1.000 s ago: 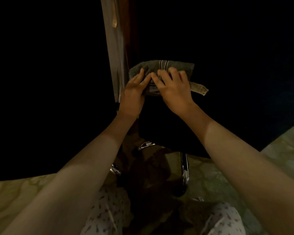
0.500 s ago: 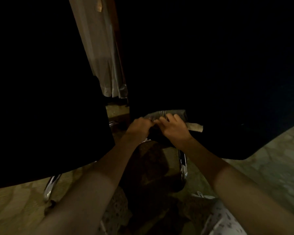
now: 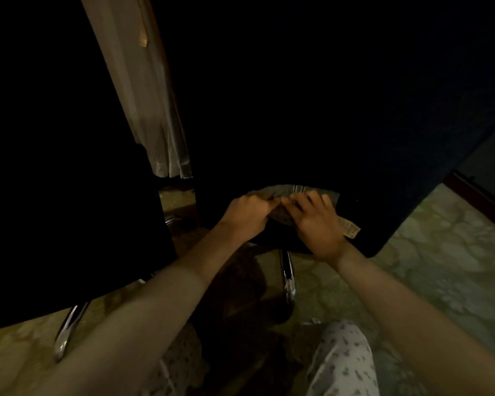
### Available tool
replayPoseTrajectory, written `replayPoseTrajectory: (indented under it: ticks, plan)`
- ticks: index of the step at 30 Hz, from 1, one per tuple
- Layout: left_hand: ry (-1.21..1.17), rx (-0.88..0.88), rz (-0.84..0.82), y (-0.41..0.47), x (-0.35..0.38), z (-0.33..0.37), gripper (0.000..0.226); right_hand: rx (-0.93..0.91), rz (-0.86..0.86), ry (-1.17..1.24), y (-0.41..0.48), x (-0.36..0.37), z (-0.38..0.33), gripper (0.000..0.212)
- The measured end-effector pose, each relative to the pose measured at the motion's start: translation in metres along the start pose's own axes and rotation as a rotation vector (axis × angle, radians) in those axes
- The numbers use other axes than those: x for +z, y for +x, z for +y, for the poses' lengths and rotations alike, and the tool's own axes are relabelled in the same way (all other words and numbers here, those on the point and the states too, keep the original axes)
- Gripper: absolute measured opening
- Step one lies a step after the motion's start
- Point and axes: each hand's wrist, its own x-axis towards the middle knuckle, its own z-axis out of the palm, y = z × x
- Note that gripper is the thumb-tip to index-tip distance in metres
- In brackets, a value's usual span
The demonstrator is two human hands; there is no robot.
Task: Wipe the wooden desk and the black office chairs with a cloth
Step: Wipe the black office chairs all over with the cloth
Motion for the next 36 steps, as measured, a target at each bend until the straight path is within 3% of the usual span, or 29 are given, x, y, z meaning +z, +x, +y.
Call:
replayPoseTrajectory:
  ticks: [4,6,11,18,20,22,25,26,28,30,33,36]
  plan:
    - [0.056,0.181,0.455,0.01,-0.024,0.015,0.059,0.113,0.251,-0.019,-0.004,-0.026,0.031,0.037]
    - [0.118,0.227,0.515,0.022,-0.025,0.019,0.058,0.146,0.294,-0.095,-0.007,-0.027,0.046,0.034]
    - [0.281,0.318,0.369,0.046,-0.01,0.026,0.059,0.122,0.189,-0.175,-0.027,0.004,0.067,0.043]
    - [0.39,0.458,0.469,0.054,0.025,0.006,0.055,0.109,0.199,-0.15,-0.047,0.037,0.06,0.041]
    - [0.394,0.48,0.429,0.053,0.042,0.005,0.059,0.084,0.176,-0.139,-0.058,0.05,0.053,0.042]
    - [0.367,0.467,0.312,0.048,0.057,0.01,0.064,0.053,0.072,-0.091,-0.074,0.065,0.042,0.048]
    - [0.287,0.356,0.002,0.035,0.074,0.027,0.062,0.025,-0.17,-0.02,-0.086,0.075,0.019,0.052]
    - [0.268,0.323,-0.043,0.031,0.075,0.033,0.059,0.016,-0.272,-0.013,-0.087,0.073,0.012,0.05]
    - [0.249,0.289,-0.047,0.032,0.073,0.039,0.055,0.046,-0.4,0.035,-0.086,0.066,0.004,0.065]
    - [0.261,0.242,-0.197,0.029,0.067,0.039,0.054,0.097,-0.364,0.088,-0.082,0.055,0.007,0.079]
    - [0.264,0.301,0.069,0.03,0.046,0.045,0.058,0.129,-0.235,0.131,-0.084,0.035,0.02,0.082]
    - [0.279,0.367,0.075,0.035,0.025,0.06,0.056,0.192,-0.065,0.137,-0.089,0.011,0.045,0.067]
